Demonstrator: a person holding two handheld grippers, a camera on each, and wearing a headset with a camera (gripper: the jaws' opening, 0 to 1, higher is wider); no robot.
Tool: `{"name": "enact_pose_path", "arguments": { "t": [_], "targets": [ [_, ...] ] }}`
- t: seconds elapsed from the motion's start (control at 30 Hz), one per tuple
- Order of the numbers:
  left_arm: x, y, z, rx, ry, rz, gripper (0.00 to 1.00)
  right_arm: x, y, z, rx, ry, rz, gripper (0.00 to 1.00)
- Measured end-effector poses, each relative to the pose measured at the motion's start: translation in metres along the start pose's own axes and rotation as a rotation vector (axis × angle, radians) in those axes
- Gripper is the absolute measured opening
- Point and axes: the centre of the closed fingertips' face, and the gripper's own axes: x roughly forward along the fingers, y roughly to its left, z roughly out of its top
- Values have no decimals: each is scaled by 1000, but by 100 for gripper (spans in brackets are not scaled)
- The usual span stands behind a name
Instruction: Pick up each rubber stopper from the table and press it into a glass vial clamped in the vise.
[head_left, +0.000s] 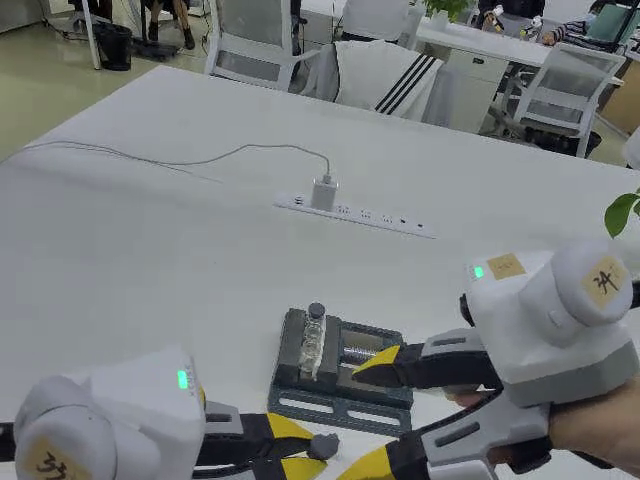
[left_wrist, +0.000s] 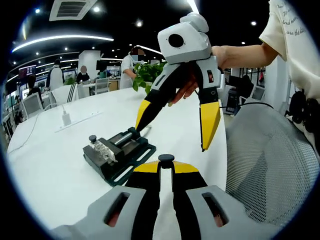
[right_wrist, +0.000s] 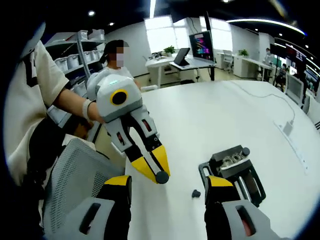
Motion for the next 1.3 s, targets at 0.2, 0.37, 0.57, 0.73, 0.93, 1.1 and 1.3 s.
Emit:
{"name": "enact_pose_path", "arguments": {
  "t": [0.2,0.37,0.57,0.73,0.93,1.1,1.3],
  "targets": [
    [3,-3,-1,15,15,-18,4,2,11,-8,-151,83,52,39],
    [4,-6,-2,29,26,-31,4,5,13,-9,-184,102,63,31],
    [4,-7,-2,39,34,-41,4,6,15,-11,-209,120,87,17],
    [4,-7,-2,40,34,-45,4,7,14,-14,-224,136,83,15],
    [6,-10,-2,45,37,-57,4,10,16,-16,-240,147,94,12],
    [7,-11,-2,47,41,-64,4,11,18,-17,-247,155,100,11],
    [7,-13,-2,52,43,-73,4,11,18,-19,-272,179,106,10]
  ]
}}
